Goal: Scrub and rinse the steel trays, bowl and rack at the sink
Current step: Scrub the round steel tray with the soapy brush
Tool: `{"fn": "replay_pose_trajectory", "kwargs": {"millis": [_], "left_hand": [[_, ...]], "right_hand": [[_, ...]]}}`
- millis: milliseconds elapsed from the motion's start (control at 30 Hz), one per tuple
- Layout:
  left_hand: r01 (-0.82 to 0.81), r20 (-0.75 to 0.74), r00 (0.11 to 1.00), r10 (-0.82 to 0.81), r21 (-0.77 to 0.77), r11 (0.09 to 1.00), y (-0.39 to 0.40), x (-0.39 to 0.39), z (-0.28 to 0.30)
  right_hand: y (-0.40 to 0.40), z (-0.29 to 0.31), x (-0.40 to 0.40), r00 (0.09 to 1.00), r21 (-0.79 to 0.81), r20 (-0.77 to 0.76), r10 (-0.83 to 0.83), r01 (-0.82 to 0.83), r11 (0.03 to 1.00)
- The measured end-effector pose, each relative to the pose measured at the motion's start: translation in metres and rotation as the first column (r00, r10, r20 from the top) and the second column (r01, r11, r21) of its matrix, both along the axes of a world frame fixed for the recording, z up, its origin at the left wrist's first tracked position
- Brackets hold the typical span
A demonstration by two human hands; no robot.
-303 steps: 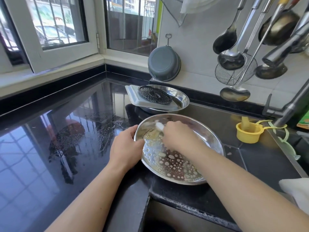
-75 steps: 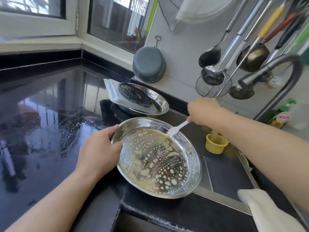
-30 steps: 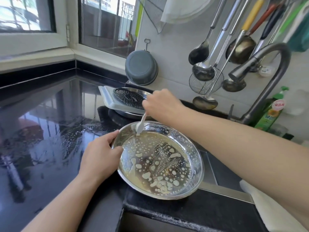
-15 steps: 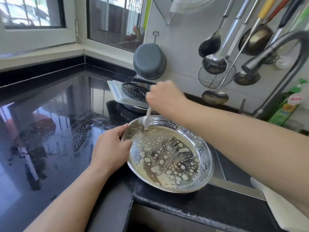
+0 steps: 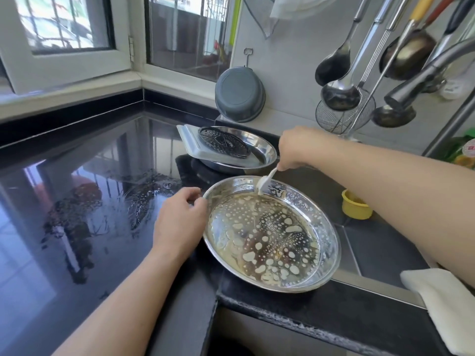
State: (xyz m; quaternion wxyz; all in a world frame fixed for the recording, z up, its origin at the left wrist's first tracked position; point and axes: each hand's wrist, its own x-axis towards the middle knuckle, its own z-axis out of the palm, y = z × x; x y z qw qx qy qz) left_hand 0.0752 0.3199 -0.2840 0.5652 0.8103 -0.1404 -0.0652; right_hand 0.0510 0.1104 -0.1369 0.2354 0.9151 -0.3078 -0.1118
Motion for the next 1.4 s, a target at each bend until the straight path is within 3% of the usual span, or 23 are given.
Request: {"fn": "replay_pose_trajectory", "kwargs": {"millis": [100,167,367,433,500,567,700,833,967,1033,1100,1200,1333,1400], "left_hand": [[-0.017,0.027,1.000,0.015,0.073,0.997,-0.002,0.002,-0.002],[-0.003,0.031,1.000,0.000,0.108,0.994,-0.002,0.002,-0.003],[0.047,0.017,0.999,-0.050,0.151,0.987,-0.003,0.007,-0.006],[0.064,-0.003,0.998,-0.064,0.130,0.989,-0.002,0.008,-0.005],[0.073,0.003,0.997,-0.074,0.129,0.989,-0.001,0.007,-0.004],[0.086,0.011,0.996,-0.088,0.129,0.988,0.000,0.006,-0.001],[0.136,0.020,0.990,-0.139,0.114,0.984,0.001,0.001,0.002],[0.151,0.034,0.987,-0.155,0.101,0.983,0.002,-0.002,0.004],[0.142,0.051,0.988,-0.148,0.105,0.984,0.002,-0.001,0.004],[0.152,0.047,0.986,-0.158,0.100,0.983,0.003,-0.001,0.005],[0.159,0.051,0.985,-0.165,0.097,0.982,0.003,0.000,0.004],[0.159,0.059,0.985,-0.165,0.091,0.983,0.002,0.001,0.004],[0.173,0.075,0.981,-0.179,0.082,0.981,0.004,-0.004,0.007],[0.176,0.076,0.980,-0.181,0.073,0.982,0.005,-0.004,0.007]], "right_hand": [[0.013,0.014,0.007,0.985,0.101,-0.171,0.011,0.007,0.995],[0.021,0.019,0.015,0.981,0.231,-0.196,0.013,0.033,0.972],[0.025,0.004,0.042,0.989,0.630,-0.009,-0.145,0.118,0.768],[0.026,0.007,0.039,0.986,0.584,-0.053,-0.156,0.157,0.797],[0.027,0.013,0.037,0.989,0.357,-0.122,-0.084,0.122,0.926],[0.034,0.016,0.034,0.985,0.239,-0.166,-0.049,0.088,0.967],[0.066,0.019,0.041,0.974,0.222,-0.180,0.134,-0.093,0.971],[0.091,0.010,0.062,0.962,0.350,-0.245,0.120,-0.027,0.937],[0.090,0.019,0.055,0.927,0.108,-0.322,0.193,-0.167,0.980],[0.085,0.023,0.057,0.930,0.063,-0.305,0.203,-0.193,0.979],[0.084,0.020,0.063,0.952,0.159,-0.283,0.114,-0.071,0.985],[0.094,0.012,0.067,0.972,0.402,-0.232,0.021,0.077,0.913],[0.090,0.025,0.054,0.982,0.254,-0.148,0.116,-0.076,0.964],[0.076,0.024,0.056,0.990,0.345,-0.008,0.141,-0.130,0.930]]}}
